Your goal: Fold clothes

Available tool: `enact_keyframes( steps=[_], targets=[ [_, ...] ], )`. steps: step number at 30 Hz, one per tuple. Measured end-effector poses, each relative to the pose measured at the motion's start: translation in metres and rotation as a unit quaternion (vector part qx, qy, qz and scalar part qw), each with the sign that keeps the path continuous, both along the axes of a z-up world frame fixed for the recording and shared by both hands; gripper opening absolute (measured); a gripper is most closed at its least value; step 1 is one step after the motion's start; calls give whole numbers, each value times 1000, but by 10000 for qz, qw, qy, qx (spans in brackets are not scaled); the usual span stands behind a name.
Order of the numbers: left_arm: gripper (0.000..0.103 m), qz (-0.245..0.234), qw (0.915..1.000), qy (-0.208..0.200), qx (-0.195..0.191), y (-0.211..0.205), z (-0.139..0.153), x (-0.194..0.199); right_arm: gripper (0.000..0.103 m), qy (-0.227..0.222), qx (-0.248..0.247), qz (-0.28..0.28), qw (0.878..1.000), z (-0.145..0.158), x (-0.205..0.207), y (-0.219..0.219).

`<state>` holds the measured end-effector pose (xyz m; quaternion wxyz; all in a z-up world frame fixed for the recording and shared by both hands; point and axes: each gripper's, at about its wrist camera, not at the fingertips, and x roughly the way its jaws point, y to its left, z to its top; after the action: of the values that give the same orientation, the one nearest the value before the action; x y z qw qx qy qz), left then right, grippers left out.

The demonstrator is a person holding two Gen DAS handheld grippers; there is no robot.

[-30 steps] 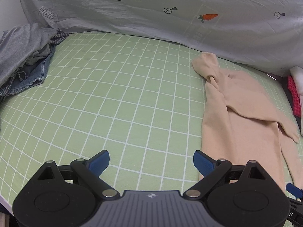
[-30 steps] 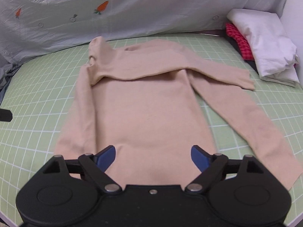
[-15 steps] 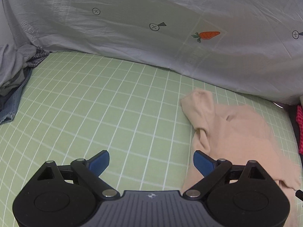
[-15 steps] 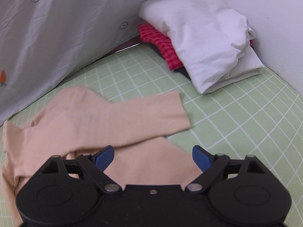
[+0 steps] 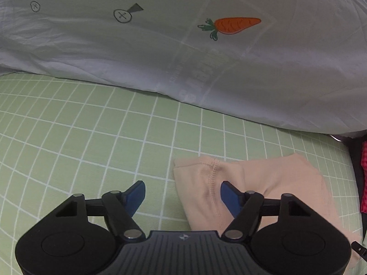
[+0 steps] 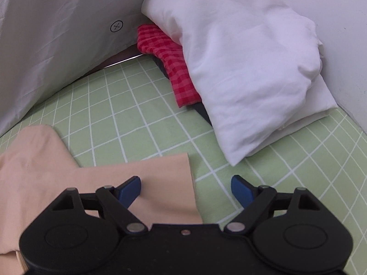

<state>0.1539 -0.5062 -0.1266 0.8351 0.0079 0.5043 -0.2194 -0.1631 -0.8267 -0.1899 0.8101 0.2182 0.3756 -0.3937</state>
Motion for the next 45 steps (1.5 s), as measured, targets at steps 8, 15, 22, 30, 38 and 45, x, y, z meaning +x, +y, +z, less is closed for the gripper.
enact_keyframes(
  steps=[8, 15, 22, 30, 38, 45],
  targets=[
    [8, 49, 9994, -105, -314, 0, 10, 5, 4, -431, 65, 492, 9978, 21, 2, -8],
    [12, -135, 9932, -1073, -440, 2, 47, 5, 4, -778, -1185, 415, 9890, 81, 5, -5],
    [56, -66, 9956, -913, 175, -19, 24, 7, 5, -330, -862, 449, 9947, 52, 22, -7],
    [95, -297, 9895, -1226, 700, -5, 33, -18, 5, -390, -699, 495, 9956, 50, 16, 8],
    [95, -59, 9914, -1125, 669, 39, 60, -78, 5, -861, -855, 1448, 9820, 83, 7, 70],
    [97, -142, 9923, -1160, 404, 86, 82, -165, 4, -1128, -968, 2396, 9594, 103, -11, 170]
  ],
)
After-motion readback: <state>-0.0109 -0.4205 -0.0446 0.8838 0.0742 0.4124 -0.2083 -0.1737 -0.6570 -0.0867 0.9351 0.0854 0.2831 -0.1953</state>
